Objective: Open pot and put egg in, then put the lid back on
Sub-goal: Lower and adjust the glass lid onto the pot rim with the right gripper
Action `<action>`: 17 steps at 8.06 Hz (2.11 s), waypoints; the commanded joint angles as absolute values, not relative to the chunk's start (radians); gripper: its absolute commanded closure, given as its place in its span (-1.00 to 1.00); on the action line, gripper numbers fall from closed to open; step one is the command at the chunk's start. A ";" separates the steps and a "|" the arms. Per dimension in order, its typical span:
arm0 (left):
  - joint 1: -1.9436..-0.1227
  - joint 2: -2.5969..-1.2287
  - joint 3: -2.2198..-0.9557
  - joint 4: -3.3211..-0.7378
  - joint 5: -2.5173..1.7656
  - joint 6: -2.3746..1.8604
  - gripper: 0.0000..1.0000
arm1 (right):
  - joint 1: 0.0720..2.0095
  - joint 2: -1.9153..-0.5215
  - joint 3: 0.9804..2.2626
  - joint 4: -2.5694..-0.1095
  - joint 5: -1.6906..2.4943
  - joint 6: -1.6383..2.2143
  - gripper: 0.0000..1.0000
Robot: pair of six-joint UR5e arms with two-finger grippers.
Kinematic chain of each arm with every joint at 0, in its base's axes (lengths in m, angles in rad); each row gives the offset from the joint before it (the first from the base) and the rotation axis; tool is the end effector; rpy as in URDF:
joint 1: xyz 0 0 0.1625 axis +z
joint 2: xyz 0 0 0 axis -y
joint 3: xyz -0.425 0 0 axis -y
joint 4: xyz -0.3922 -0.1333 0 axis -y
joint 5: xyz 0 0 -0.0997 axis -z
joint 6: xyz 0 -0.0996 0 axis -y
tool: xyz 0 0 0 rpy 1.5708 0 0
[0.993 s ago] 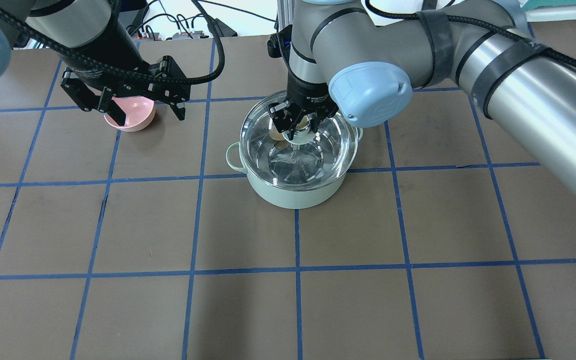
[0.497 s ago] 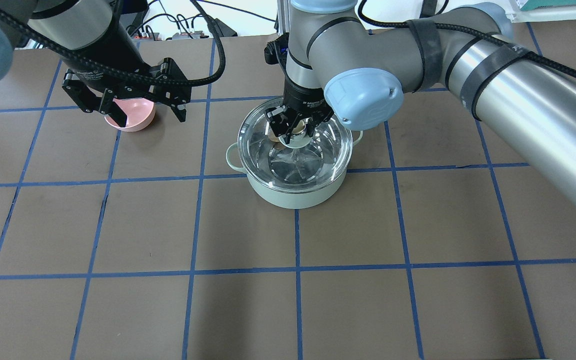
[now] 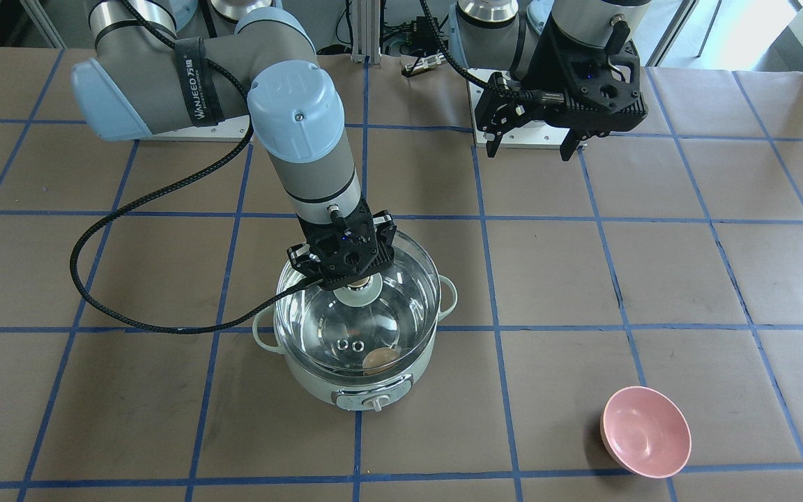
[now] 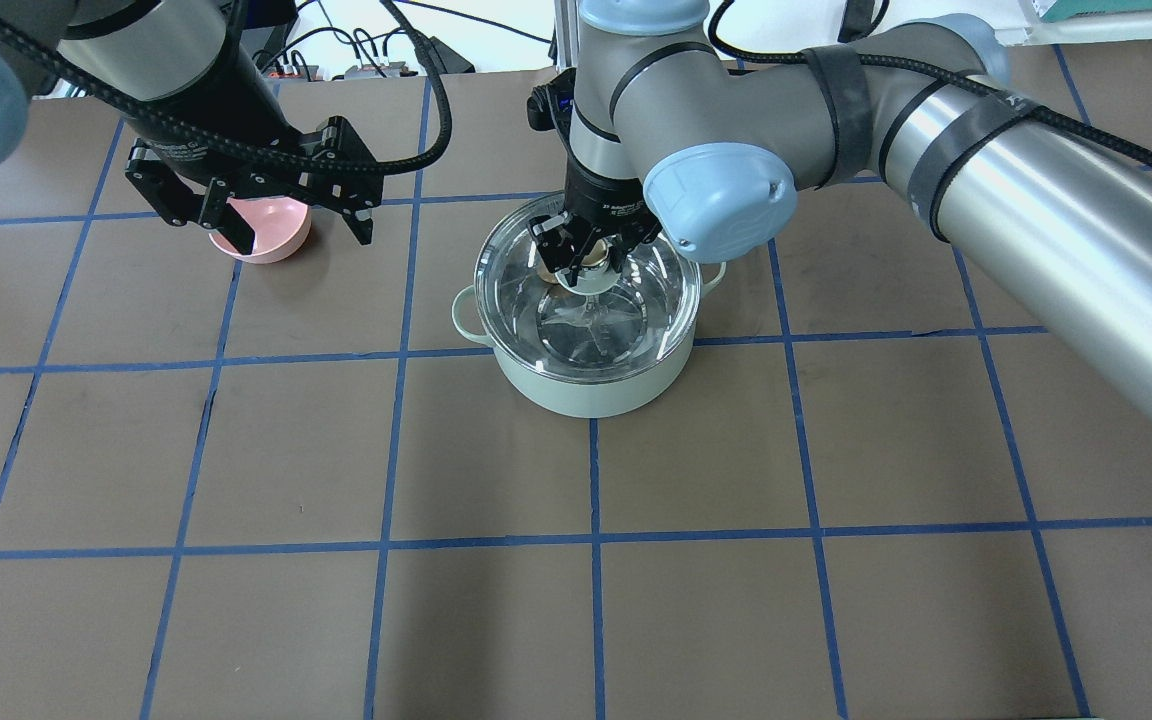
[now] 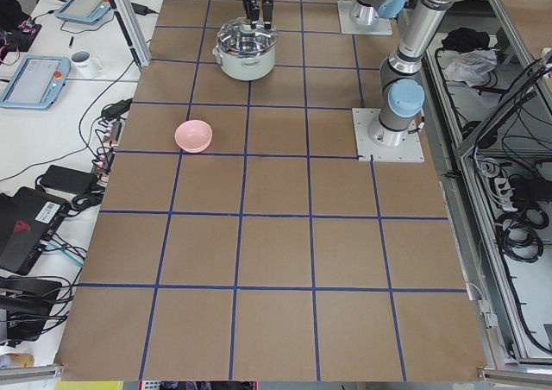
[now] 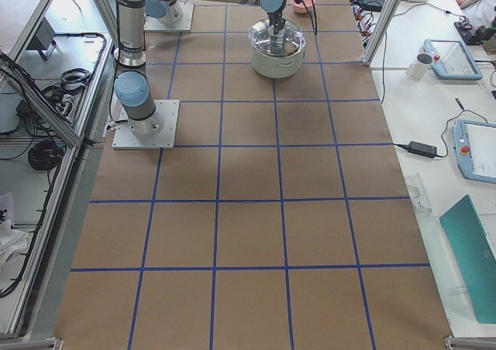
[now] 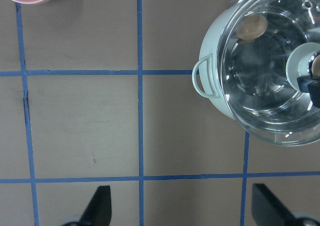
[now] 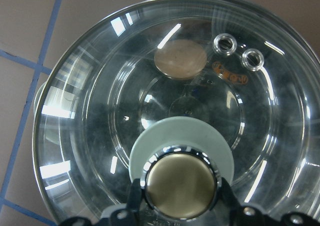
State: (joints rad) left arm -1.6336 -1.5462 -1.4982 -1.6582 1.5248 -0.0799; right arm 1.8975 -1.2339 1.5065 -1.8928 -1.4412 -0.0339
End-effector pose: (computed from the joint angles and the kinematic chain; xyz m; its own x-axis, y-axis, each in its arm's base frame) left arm -0.1678 -0.4710 0.5269 -0.9988 -0.0167 0.0466 -0.0170 0.9998 -0.0061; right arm 0.3383 -0.5428 0.3643 -0.9257 -0.3562 -0.1273 -0.3521 0.9344 -0.0537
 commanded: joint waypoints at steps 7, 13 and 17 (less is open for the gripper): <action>-1.632 -1.546 -1.499 -1.655 1.525 -0.080 -1.00 | 1.898 -1.229 1.499 -1.917 -1.443 -0.026 1.00; -1.631 -1.546 -1.499 -1.655 1.525 -0.080 -1.00 | 1.898 -1.218 1.503 -1.962 -1.454 -0.028 1.00; -1.632 -1.546 -1.499 -1.655 1.525 -0.080 -1.00 | 1.898 -1.212 1.509 -1.988 -1.454 -0.029 1.00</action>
